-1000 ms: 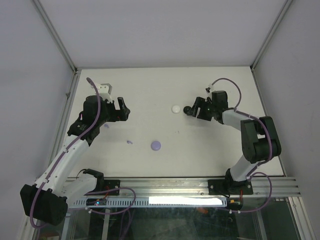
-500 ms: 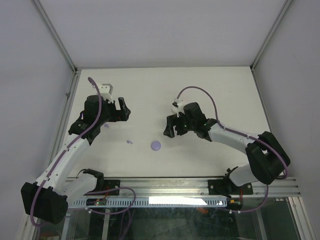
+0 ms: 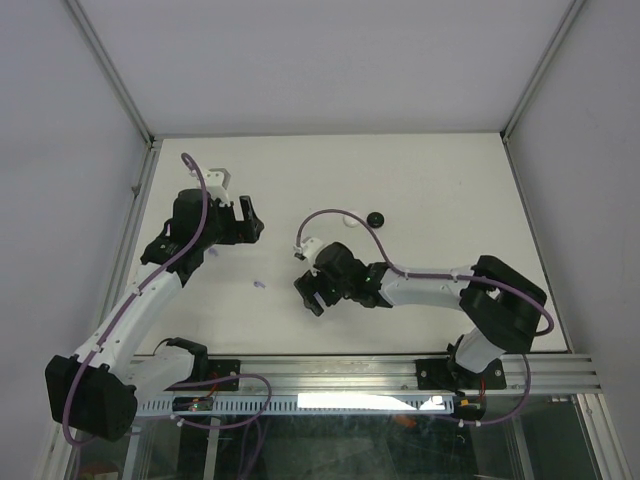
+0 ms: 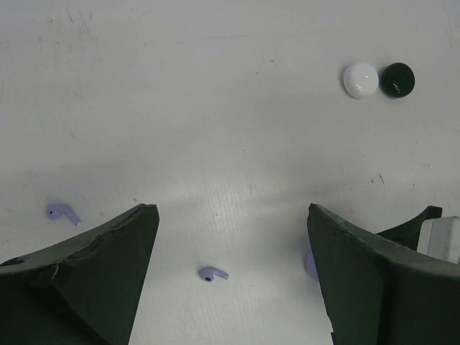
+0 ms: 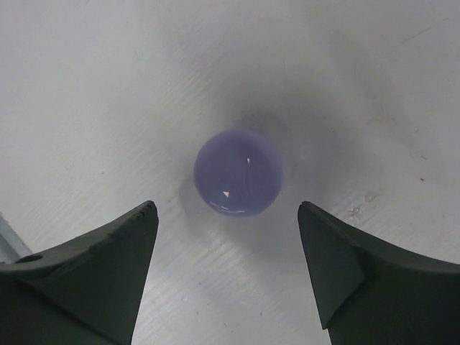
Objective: Insert the wireless bluetooth earbuds into the charging case
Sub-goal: Pick up the charging case at the center of the board.
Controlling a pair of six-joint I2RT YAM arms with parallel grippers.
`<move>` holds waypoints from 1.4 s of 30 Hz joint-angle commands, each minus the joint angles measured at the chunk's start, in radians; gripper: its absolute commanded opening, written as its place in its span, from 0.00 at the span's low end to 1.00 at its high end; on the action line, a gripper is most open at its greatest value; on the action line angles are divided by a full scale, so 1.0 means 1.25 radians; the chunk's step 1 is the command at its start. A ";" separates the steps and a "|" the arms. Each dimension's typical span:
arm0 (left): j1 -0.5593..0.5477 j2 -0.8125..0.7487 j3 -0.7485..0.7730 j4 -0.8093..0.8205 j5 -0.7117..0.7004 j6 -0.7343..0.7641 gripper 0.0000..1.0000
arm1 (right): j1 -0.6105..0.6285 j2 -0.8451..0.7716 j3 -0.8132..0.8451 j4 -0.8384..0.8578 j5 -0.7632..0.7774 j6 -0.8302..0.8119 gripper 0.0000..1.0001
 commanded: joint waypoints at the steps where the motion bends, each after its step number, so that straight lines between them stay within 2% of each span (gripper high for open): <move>1: 0.011 0.000 -0.005 0.035 0.027 -0.004 0.86 | 0.036 0.030 0.054 0.038 0.120 -0.049 0.81; 11: 0.011 0.007 -0.006 0.034 0.055 -0.004 0.81 | 0.071 0.090 0.073 0.027 0.155 -0.083 0.70; 16: 0.011 0.017 -0.005 0.035 0.090 -0.007 0.80 | 0.071 0.085 0.065 0.023 0.163 -0.115 0.61; 19: 0.011 0.024 -0.009 0.035 0.139 -0.022 0.79 | 0.071 0.076 0.061 0.020 0.166 -0.139 0.57; 23: 0.011 0.031 -0.022 0.035 0.206 -0.055 0.78 | 0.070 0.042 0.044 0.022 0.152 -0.190 0.48; 29: 0.010 0.049 -0.030 0.052 0.335 -0.102 0.74 | 0.069 -0.031 0.018 0.027 0.081 -0.261 0.38; 42: -0.028 0.105 -0.091 0.142 0.567 -0.166 0.69 | 0.064 -0.182 -0.023 0.060 0.040 -0.420 0.37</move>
